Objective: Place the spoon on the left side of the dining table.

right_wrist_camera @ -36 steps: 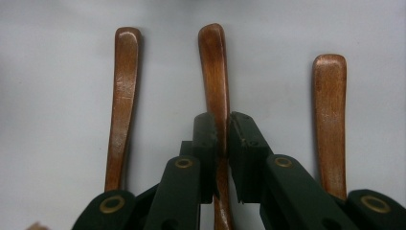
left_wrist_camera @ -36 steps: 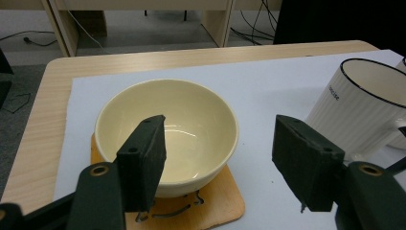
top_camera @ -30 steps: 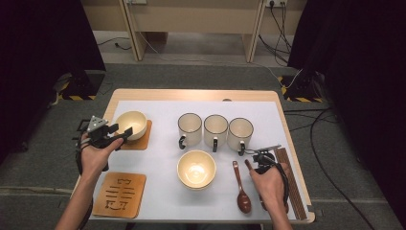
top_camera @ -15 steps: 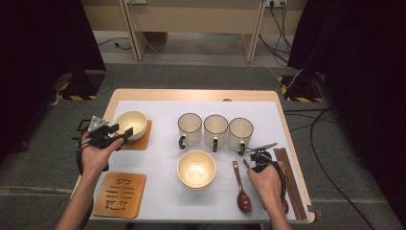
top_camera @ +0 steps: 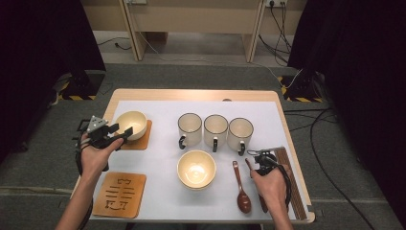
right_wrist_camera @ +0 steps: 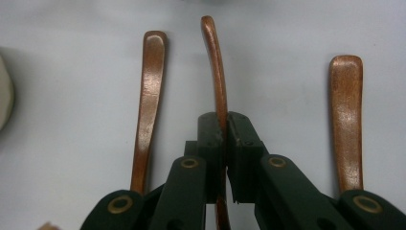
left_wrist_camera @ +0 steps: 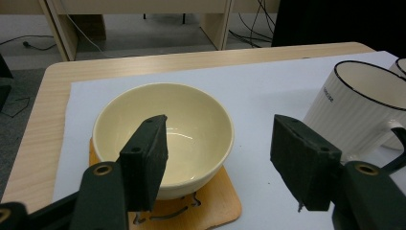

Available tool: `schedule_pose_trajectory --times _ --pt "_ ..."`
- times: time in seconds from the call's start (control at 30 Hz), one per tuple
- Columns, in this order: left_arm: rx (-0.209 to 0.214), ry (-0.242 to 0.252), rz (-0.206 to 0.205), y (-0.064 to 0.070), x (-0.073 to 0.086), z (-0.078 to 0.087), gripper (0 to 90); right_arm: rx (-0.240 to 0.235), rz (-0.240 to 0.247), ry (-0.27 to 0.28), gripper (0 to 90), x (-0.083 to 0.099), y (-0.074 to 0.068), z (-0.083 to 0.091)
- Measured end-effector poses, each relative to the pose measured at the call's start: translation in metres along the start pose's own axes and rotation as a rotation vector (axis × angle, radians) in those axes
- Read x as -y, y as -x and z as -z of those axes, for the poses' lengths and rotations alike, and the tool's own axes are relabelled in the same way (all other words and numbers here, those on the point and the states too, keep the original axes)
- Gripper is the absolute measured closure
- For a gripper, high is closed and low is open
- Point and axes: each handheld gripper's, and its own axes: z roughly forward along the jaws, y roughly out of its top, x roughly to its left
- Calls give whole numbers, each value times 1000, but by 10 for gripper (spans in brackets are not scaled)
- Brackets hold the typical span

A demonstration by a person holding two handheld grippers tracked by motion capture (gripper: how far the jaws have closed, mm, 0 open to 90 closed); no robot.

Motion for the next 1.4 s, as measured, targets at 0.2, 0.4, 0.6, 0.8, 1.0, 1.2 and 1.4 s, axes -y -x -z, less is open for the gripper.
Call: schedule_pose_trajectory --times 0.2,0.4,0.6,0.8,1.0,1.2,1.4 --pt "-6 4 -4 0 0 1 361 -14 16 52 851 3 0 9" --pt "-5 8 -3 2 -1 2 361 -31 26 88 851 5 1 15" --pt "-5 12 -4 2 -1 4 363 -54 34 123 852 8 2 17" --pt "-5 15 -6 4 -1 5 363 -67 40 158 852 9 1 21" --pt "-5 18 -8 5 -1 6 363 -65 41 183 852 10 1 26" --pt "-4 19 -10 6 -1 7 363 -68 59 236 852 8 0 32" --pt "-1 22 -11 7 -2 8 364 -81 72 296 852 6 -3 37"
